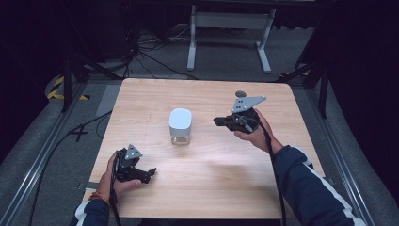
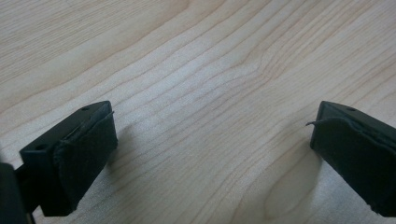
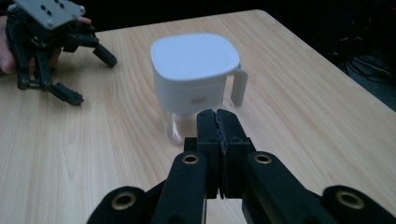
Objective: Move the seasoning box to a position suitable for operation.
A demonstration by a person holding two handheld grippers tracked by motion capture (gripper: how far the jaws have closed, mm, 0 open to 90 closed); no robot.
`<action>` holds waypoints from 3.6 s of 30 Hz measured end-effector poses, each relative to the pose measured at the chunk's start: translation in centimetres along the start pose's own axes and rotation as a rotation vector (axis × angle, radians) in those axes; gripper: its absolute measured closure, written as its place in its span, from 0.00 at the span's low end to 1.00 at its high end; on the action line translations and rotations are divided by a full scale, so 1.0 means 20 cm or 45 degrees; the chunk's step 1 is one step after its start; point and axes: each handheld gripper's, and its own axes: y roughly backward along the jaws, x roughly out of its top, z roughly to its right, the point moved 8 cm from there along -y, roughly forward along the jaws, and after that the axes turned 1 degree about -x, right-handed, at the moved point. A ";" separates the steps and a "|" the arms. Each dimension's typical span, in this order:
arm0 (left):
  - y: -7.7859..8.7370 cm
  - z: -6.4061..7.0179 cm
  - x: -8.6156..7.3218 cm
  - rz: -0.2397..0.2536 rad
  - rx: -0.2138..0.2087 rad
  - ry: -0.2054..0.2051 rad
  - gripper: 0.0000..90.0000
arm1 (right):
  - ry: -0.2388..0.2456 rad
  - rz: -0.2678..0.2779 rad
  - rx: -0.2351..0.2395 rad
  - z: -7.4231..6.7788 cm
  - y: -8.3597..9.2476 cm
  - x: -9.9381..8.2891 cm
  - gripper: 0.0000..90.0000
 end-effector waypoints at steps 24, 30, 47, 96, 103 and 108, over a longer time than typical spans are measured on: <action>0.02 0.03 -0.02 -0.010 0.044 0.073 0.08 | 0.046 -0.031 0.052 0.04 -0.52 0.29 1.00; 0.02 0.03 -0.01 0.004 0.069 0.087 0.08 | 0.037 -0.061 0.023 0.08 -0.56 0.27 1.00; 0.00 0.08 0.09 0.006 -0.003 0.017 0.41 | 0.021 -0.035 0.028 0.12 -0.63 0.25 1.00; 0.07 0.04 0.78 0.310 0.040 -0.121 0.96 | 0.097 -0.093 -0.148 0.18 -0.44 0.16 1.00; 0.07 0.02 0.86 0.323 0.026 -0.110 0.96 | 0.093 -0.114 -0.131 0.15 -0.28 0.03 0.99; 0.04 -0.01 0.91 0.317 0.026 -0.111 0.96 | 0.067 -0.132 -0.106 0.11 -0.17 -0.10 0.97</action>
